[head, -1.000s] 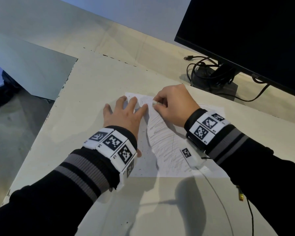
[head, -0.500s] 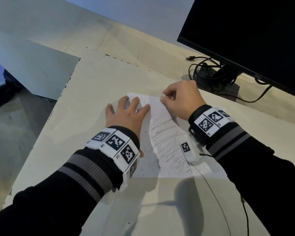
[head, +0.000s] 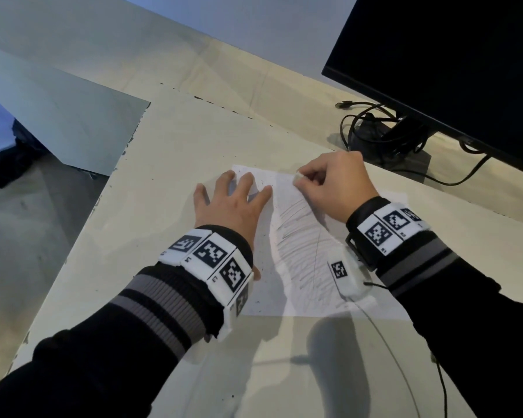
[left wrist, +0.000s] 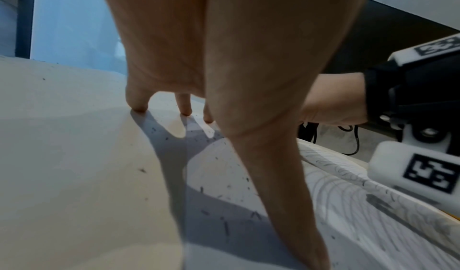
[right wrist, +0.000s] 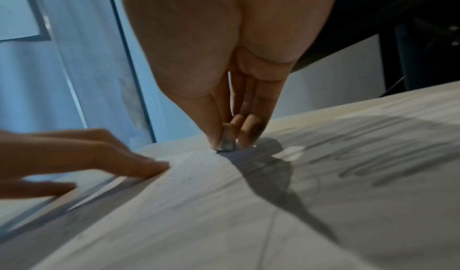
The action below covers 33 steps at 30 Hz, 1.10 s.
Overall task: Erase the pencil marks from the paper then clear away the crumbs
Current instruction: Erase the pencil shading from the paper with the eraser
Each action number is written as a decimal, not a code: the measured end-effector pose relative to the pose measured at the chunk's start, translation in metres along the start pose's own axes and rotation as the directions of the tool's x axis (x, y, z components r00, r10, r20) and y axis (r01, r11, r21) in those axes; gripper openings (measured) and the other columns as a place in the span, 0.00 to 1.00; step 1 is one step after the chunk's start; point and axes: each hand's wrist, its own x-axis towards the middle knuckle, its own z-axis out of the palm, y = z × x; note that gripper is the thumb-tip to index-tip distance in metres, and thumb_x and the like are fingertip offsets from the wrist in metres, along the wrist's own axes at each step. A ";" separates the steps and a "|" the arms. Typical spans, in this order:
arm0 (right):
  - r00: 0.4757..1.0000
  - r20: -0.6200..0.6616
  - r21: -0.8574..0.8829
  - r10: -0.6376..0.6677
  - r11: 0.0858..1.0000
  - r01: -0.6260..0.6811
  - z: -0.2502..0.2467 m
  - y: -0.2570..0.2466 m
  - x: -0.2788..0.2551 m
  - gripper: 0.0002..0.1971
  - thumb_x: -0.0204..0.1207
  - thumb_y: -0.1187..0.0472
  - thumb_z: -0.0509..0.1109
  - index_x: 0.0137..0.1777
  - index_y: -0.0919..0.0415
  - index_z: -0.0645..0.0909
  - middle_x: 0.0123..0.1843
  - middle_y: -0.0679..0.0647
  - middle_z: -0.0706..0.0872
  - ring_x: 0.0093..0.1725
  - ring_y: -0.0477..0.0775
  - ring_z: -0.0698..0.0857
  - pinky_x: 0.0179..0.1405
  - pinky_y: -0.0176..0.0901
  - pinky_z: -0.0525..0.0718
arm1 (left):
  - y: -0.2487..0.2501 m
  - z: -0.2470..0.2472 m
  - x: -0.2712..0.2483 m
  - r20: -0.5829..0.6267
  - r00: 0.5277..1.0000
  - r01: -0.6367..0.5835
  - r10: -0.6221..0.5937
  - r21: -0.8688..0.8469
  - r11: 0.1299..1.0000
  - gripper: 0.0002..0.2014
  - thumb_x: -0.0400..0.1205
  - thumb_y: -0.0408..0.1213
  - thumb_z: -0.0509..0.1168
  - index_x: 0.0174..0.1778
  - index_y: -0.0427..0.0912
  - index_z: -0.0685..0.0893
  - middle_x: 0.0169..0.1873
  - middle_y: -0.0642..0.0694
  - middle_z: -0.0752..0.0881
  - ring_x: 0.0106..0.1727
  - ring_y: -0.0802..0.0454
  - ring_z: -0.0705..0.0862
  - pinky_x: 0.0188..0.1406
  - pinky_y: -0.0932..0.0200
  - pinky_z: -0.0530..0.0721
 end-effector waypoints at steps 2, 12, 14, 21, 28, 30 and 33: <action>1.000 0.001 -0.033 -0.021 0.999 0.021 0.002 -0.002 0.000 0.07 0.75 0.58 0.76 0.50 0.57 0.92 0.37 0.43 0.84 0.40 0.42 0.82 0.51 0.29 0.79 | 0.001 0.000 0.000 -0.005 1.000 0.001 -0.001 0.003 1.000 0.69 0.60 0.65 0.81 0.85 0.57 0.37 0.84 0.46 0.41 0.85 0.37 0.40 0.80 0.28 0.53; 0.999 0.036 0.012 -0.025 1.000 0.025 0.009 -0.008 0.004 0.07 0.74 0.58 0.77 0.50 0.55 0.92 0.37 0.43 0.86 0.36 0.38 0.83 0.41 0.19 0.74 | 0.001 0.000 0.000 0.004 1.000 0.003 -0.003 0.029 1.000 0.69 0.62 0.66 0.80 0.85 0.56 0.35 0.85 0.45 0.40 0.85 0.37 0.40 0.81 0.28 0.53; 1.000 0.013 0.035 0.001 0.999 -0.002 0.009 -0.008 0.006 0.08 0.74 0.57 0.77 0.51 0.56 0.92 0.37 0.43 0.86 0.37 0.38 0.83 0.43 0.17 0.74 | 0.001 -0.001 0.000 0.014 1.000 0.004 -0.005 0.024 1.000 0.69 0.62 0.66 0.80 0.85 0.56 0.35 0.85 0.45 0.40 0.85 0.37 0.39 0.81 0.28 0.53; 0.999 0.031 0.084 -0.029 0.996 0.026 0.019 -0.014 0.008 0.08 0.74 0.56 0.76 0.50 0.54 0.92 0.40 0.44 0.88 0.37 0.36 0.83 0.43 0.20 0.79 | 0.001 0.001 0.000 0.009 1.000 0.005 -0.005 0.026 1.000 0.69 0.61 0.67 0.79 0.85 0.56 0.34 0.84 0.46 0.40 0.85 0.38 0.39 0.81 0.28 0.52; 0.999 0.048 0.089 0.018 0.996 -0.022 0.004 -0.007 0.006 0.08 0.74 0.58 0.77 0.51 0.57 0.91 0.34 0.40 0.84 0.34 0.36 0.83 0.39 0.17 0.77 | 0.001 -0.001 0.000 0.019 1.000 0.005 -0.005 0.028 1.000 0.69 0.61 0.67 0.79 0.85 0.57 0.35 0.85 0.46 0.40 0.85 0.38 0.39 0.81 0.28 0.52; 0.997 0.077 0.064 0.003 0.998 -0.008 0.004 -0.003 0.001 0.08 0.73 0.57 0.78 0.50 0.57 0.92 0.34 0.40 0.85 0.35 0.34 0.83 0.39 0.16 0.76 | 0.001 -0.001 0.000 0.025 1.000 0.007 -0.008 0.027 1.000 0.69 0.61 0.66 0.79 0.85 0.57 0.35 0.85 0.46 0.39 0.85 0.38 0.39 0.81 0.28 0.53; 0.994 0.002 0.066 0.113 0.991 -0.113 -0.006 0.006 0.007 0.09 0.74 0.59 0.77 0.52 0.60 0.91 0.33 0.40 0.83 0.35 0.34 0.82 0.47 0.24 0.81 | 0.001 -0.002 -0.001 0.031 0.999 0.005 -0.006 0.024 1.000 0.69 0.62 0.66 0.79 0.85 0.57 0.35 0.85 0.46 0.39 0.85 0.38 0.39 0.81 0.28 0.52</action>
